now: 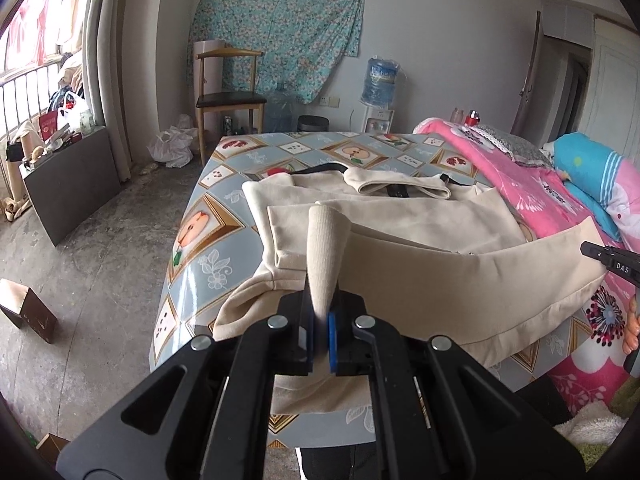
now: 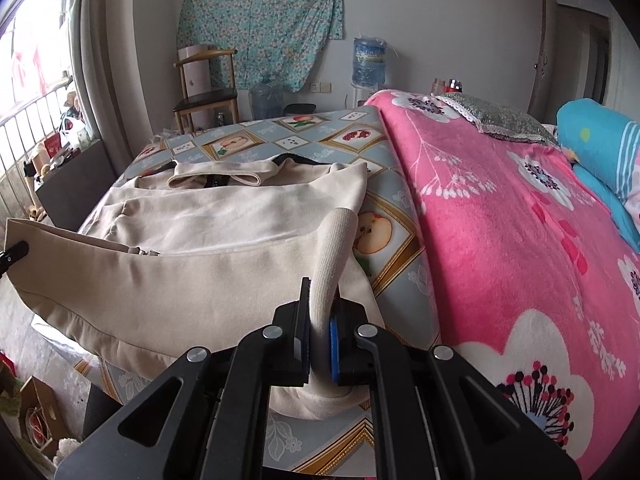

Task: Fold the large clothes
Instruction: 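Lift the hem with both grippers and fold it over the jacket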

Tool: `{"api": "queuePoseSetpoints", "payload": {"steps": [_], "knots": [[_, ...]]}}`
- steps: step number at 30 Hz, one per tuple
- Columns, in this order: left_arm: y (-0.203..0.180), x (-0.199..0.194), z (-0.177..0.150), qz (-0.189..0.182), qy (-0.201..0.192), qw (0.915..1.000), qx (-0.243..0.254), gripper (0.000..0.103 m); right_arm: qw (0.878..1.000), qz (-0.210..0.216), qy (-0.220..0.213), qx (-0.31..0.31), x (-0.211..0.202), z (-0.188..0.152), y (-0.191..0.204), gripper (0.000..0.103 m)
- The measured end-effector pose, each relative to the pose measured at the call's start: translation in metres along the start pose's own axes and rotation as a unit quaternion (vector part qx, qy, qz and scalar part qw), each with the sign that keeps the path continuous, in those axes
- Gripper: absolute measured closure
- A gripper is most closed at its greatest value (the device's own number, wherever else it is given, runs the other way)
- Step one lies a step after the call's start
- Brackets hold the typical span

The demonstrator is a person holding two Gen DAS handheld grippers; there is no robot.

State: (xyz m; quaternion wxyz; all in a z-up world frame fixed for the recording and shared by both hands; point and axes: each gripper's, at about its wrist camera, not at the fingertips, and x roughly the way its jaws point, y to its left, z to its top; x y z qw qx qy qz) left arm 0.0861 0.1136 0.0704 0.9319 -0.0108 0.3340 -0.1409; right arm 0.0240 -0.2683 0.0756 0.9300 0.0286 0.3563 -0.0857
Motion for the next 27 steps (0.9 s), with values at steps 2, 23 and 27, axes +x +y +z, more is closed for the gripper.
{"api": "queuePoseSetpoints", "payload": {"steps": [2, 23, 27], "knots": [[0.0, -0.002, 0.004, 0.001, -0.006, 1.0, -0.001, 0.099, 1.0, 0.001, -0.009, 0.002, -0.004, 0.005, -0.002, 0.096], [0.003, 0.02, 0.087, 0.008, -0.056, 0.9984, 0.002, 0.099, 0.998, 0.019, -0.064, 0.01, 0.012, 0.08, -0.014, 0.096], [0.009, 0.046, 0.103, 0.007, -0.049, 0.9988, 0.0, 0.099, 0.998, 0.013, -0.065, 0.004, 0.031, 0.098, -0.011, 0.096]]}}
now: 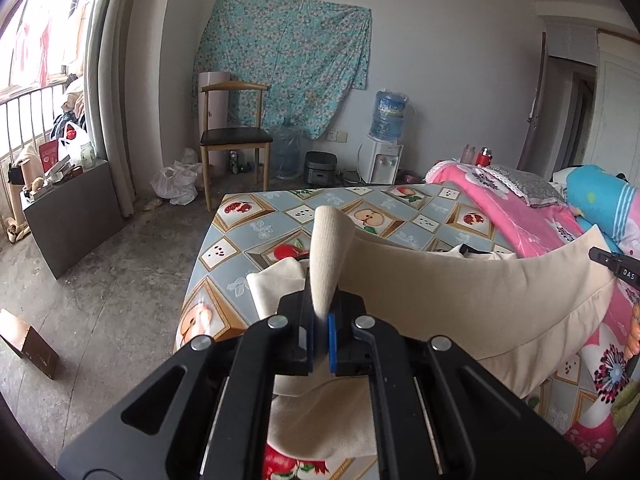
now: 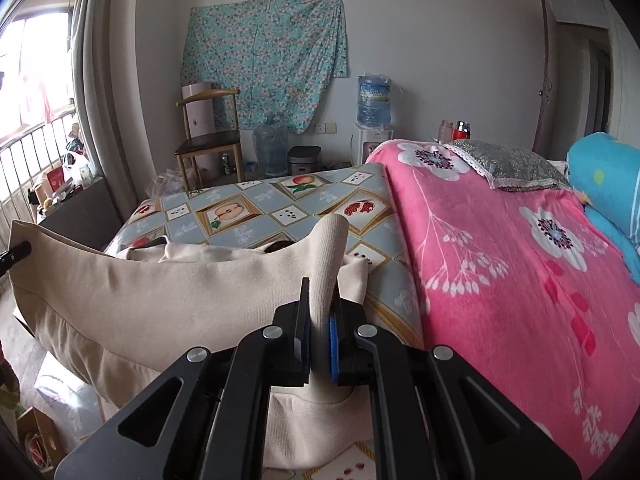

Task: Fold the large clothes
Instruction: 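Lift the hem with both grippers and fold it over the jacket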

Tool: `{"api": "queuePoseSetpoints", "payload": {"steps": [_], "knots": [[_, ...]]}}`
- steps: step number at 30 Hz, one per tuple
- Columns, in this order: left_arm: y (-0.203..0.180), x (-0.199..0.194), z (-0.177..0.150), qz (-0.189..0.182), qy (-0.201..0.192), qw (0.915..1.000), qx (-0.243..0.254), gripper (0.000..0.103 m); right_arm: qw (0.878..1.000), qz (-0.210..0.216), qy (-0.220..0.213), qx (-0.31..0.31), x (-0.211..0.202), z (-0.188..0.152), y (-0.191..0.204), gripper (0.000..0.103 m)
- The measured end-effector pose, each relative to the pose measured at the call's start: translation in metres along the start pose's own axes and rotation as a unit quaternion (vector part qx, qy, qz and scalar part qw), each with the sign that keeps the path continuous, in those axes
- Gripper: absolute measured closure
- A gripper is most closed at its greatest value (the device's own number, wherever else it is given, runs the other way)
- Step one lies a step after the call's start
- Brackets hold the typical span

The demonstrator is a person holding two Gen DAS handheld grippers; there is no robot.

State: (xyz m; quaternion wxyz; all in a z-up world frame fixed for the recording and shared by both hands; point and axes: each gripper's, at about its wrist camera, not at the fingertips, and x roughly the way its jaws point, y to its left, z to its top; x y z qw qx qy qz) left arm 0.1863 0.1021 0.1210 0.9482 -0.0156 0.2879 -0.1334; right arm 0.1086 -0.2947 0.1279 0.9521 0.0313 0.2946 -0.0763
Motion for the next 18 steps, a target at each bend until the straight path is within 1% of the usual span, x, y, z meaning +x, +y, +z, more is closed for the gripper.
{"api": "queuePoseSetpoints", "payload": {"steps": [4, 8, 12, 13, 15, 17, 18], "knots": [[0.006, 0.028, 0.009, -0.001, 0.013, 0.9999, 0.004, 0.099, 1.0, -0.011, 0.001, -0.007, 0.023, 0.008, 0.003, 0.096], [0.005, 0.056, 0.009, 0.006, 0.034, 0.9992, 0.02, 0.099, 1.0, -0.015, 0.017, -0.008, 0.05, 0.009, 0.002, 0.096], [0.006, 0.096, -0.002, 0.025, 0.072, 0.9963, 0.039, 0.099, 0.998, -0.018, 0.053, -0.017, 0.093, 0.005, 0.002, 0.096], [0.008, 0.105, -0.006, 0.027, 0.084, 0.9953, 0.041, 0.099, 0.997, -0.018, 0.074, -0.024, 0.111, 0.0, 0.003, 0.096], [0.013, 0.13, -0.018, 0.032, 0.115, 0.9922, 0.036, 0.099, 0.994, -0.018, 0.106, -0.032, 0.138, -0.01, 0.003, 0.096], [0.016, 0.147, -0.028, 0.04, 0.136, 0.9893, 0.034, 0.099, 0.991, -0.019, 0.131, -0.036, 0.156, -0.021, 0.002, 0.096], [0.018, 0.151, -0.032, 0.043, 0.14, 0.9887, 0.031, 0.099, 0.99, -0.019, 0.136, -0.037, 0.16, -0.025, 0.002, 0.096]]}}
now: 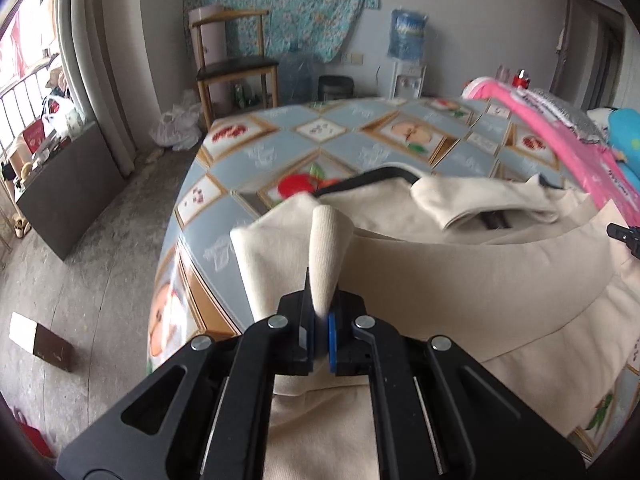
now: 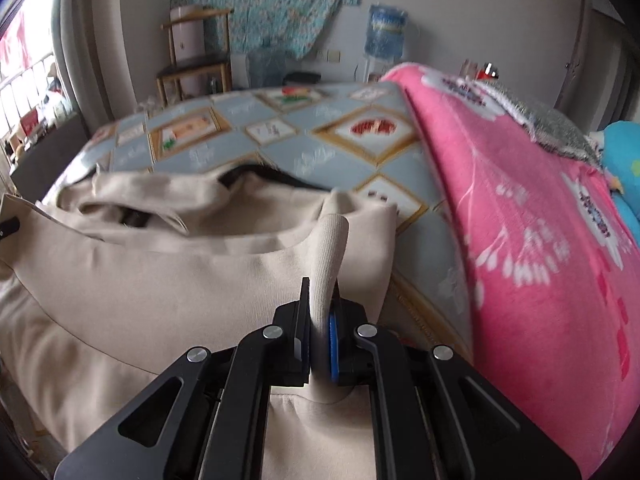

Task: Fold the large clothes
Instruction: 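Lift the hem with both grippers and fold it over the jacket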

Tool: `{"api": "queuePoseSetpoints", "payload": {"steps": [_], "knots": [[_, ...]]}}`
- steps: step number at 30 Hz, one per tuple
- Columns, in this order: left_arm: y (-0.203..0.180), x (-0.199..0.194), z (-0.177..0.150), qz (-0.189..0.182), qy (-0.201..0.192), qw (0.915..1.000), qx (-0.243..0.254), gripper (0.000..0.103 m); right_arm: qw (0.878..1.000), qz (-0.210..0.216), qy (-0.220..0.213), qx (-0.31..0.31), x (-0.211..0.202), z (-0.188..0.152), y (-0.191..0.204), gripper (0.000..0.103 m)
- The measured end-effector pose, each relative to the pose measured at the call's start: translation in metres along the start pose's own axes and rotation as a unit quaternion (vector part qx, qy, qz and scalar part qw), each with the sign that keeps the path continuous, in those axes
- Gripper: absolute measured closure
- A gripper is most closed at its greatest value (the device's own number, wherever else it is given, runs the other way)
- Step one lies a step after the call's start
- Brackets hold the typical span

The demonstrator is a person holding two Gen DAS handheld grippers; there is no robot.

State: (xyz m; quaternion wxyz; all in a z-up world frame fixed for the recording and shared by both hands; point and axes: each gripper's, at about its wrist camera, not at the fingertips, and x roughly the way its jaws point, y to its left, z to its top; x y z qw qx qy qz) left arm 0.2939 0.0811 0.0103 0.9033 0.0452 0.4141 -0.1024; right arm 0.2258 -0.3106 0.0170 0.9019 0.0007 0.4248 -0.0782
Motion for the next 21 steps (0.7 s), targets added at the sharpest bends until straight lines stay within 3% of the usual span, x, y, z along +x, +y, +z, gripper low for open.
{"api": "queuePoseSetpoints", "payload": {"steps": [6, 10, 13, 17, 21], "knots": [[-0.002, -0.02, 0.003, 0.0, -0.032, 0.9995, -0.005, 0.099, 0.999, 0.016, -0.035, 0.011, -0.024, 0.008, -0.007, 0.097], [-0.007, -0.046, 0.035, 0.006, -0.079, 0.9968, 0.012, 0.099, 0.997, 0.009, -0.082, 0.0, -0.049, 0.038, -0.006, 0.097], [-0.003, -0.042, 0.065, 0.01, -0.093, 0.9955, 0.014, 0.099, 0.995, 0.01, -0.099, 0.003, -0.042, 0.069, -0.01, 0.097], [0.003, -0.002, 0.094, 0.002, -0.068, 0.9977, 0.006, 0.099, 0.996, 0.021, -0.085, 0.014, -0.005, 0.097, -0.015, 0.097], [-0.003, 0.066, 0.095, 0.018, -0.004, 0.9995, 0.025, 0.099, 0.999, 0.027, -0.016, 0.024, 0.062, 0.095, -0.017, 0.097]]}}
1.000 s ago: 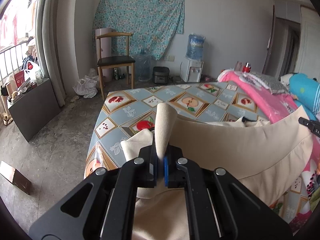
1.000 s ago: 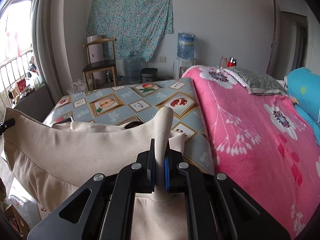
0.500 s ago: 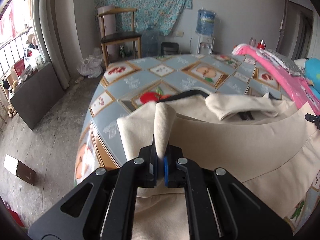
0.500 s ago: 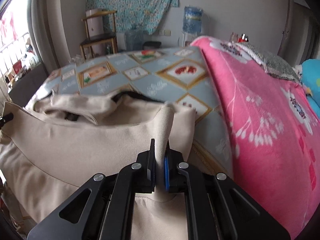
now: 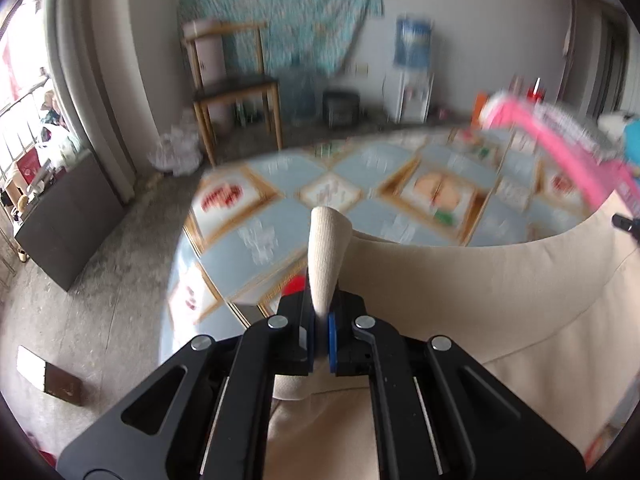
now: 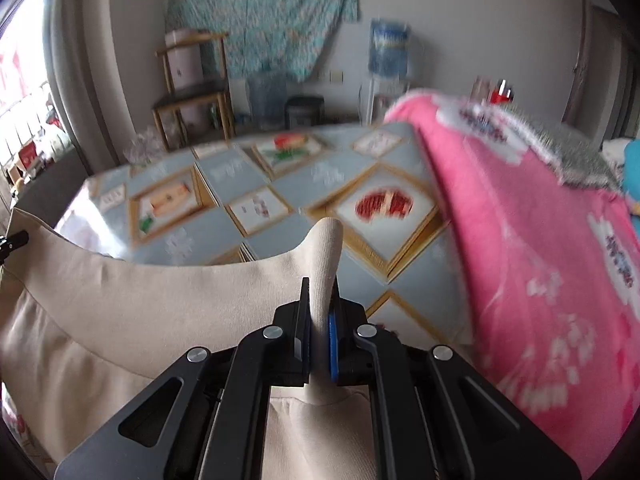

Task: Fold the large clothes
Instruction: 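Lift the hem with both grippers and fold it over the jacket, then open both grippers and release the folded hem onto the bundle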

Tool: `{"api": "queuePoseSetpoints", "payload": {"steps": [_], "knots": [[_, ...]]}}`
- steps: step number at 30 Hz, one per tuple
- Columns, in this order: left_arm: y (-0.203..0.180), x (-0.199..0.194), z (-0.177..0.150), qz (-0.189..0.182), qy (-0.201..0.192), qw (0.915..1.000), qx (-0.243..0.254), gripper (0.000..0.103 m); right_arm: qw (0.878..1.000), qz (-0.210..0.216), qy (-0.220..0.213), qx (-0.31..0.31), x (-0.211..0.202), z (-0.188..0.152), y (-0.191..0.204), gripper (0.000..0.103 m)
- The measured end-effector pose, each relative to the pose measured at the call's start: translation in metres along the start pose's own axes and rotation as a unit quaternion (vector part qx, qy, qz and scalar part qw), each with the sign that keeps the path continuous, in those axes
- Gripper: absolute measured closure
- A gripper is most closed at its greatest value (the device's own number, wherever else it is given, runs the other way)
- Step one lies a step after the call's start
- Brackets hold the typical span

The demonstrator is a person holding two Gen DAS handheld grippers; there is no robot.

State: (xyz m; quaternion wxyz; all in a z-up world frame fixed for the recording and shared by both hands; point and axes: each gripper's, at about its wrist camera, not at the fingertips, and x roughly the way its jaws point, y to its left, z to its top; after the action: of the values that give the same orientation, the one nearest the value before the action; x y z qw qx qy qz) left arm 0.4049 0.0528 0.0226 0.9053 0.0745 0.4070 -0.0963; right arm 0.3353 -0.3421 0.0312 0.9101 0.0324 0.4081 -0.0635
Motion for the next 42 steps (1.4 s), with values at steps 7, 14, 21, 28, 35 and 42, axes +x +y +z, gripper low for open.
{"api": "queuePoseSetpoints", "payload": {"steps": [7, 14, 21, 28, 35, 42], "knots": [[0.005, -0.001, 0.006, -0.003, -0.006, 1.0, 0.002, 0.099, 0.998, 0.04, -0.005, 0.043, 0.004, 0.006, -0.014, 0.096], [0.007, 0.046, 0.007, -0.005, 0.07, 0.9975, -0.009, 0.096, 0.998, 0.033, 0.049, 0.039, 0.042, 0.01, -0.012, 0.096], [0.022, 0.0, 0.012, 0.002, 0.03, 0.9995, -0.013, 0.061, 0.999, 0.02, 0.029, 0.039, -0.009, 0.01, -0.02, 0.046], [-0.001, -0.077, -0.037, -0.079, 0.008, 0.996, 0.04, 0.033, 0.997, 0.065, 0.018, -0.032, -0.097, -0.048, 0.016, 0.044], [0.001, -0.051, -0.113, -0.106, 0.082, 0.9909, -0.009, 0.031, 0.994, 0.05, 0.093, -0.024, -0.065, -0.124, 0.015, 0.044], [0.017, -0.086, -0.111, -0.097, 0.043, 0.9942, -0.019, 0.032, 0.998, 0.029, 0.054, -0.035, -0.103, -0.11, 0.03, 0.044]]}}
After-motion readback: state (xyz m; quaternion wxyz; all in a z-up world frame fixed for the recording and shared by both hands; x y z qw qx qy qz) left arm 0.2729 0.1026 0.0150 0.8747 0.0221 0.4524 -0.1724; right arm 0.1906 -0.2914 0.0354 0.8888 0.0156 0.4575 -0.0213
